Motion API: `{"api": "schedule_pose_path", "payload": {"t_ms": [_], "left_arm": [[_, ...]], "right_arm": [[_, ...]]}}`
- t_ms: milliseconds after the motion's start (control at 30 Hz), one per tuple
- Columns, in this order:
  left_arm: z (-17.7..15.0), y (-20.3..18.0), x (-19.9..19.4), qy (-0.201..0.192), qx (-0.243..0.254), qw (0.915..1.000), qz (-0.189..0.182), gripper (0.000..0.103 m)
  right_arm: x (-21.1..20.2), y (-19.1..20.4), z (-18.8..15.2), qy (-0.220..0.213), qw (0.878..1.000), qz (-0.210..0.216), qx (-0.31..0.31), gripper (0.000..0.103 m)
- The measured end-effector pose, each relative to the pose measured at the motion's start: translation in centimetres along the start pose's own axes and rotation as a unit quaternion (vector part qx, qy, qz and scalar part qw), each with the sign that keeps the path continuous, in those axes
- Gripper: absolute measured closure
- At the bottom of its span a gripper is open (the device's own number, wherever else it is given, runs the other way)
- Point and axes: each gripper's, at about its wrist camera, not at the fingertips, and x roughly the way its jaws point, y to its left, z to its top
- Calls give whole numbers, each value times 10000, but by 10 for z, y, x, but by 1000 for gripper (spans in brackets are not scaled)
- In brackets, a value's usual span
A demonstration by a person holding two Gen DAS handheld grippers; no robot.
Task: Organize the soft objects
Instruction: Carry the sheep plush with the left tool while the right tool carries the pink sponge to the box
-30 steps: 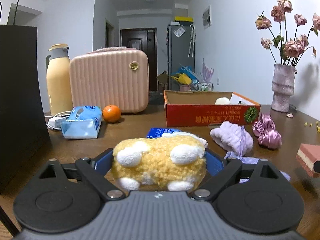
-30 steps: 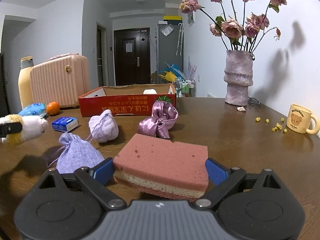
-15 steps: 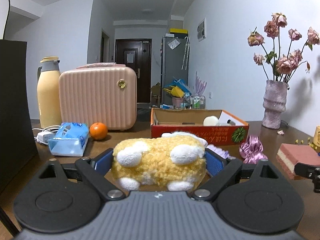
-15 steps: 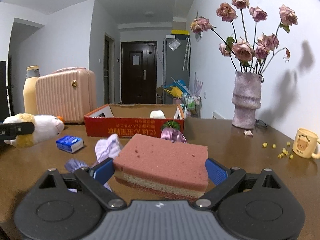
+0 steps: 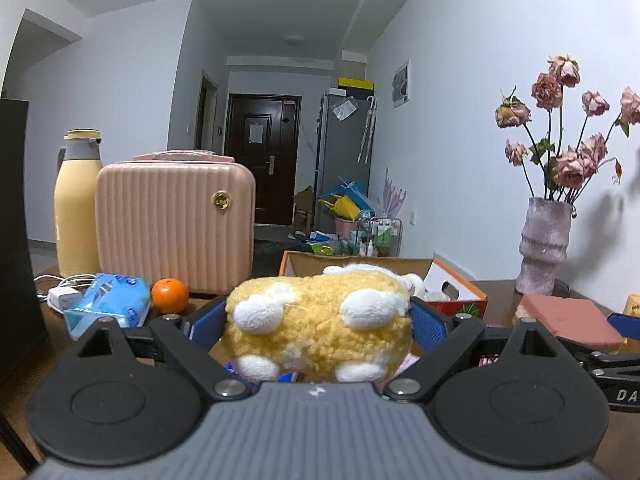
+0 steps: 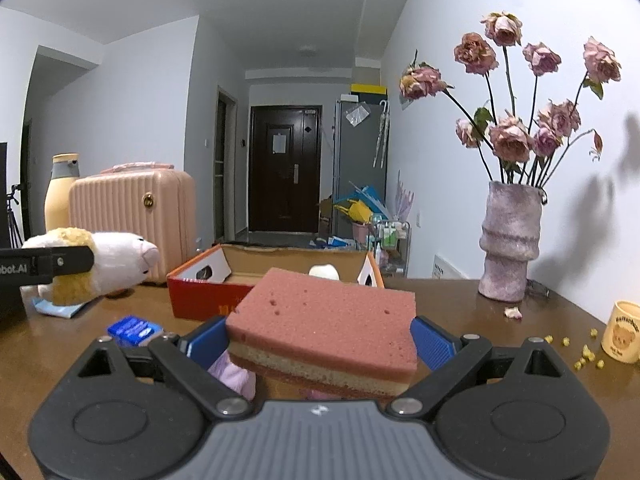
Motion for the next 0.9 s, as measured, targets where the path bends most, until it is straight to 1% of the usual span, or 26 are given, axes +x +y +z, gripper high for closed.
{"api": "schedule_pose_path", "payload": {"t_ms": [300,533,900], "left_arm": [[14,-10,31,-108,-154,9998,-35,9],[22,-15,59,-182,-271,9994,-59,9],[32,-19,104,-213,-374,9991,16,9]], "right_arm": [[36,1,20,-184,9998,39,5,6],[66,-2,30,-224,9997,50,5,6],[116,-6,43,-275,9996,38,-71,6]]}}
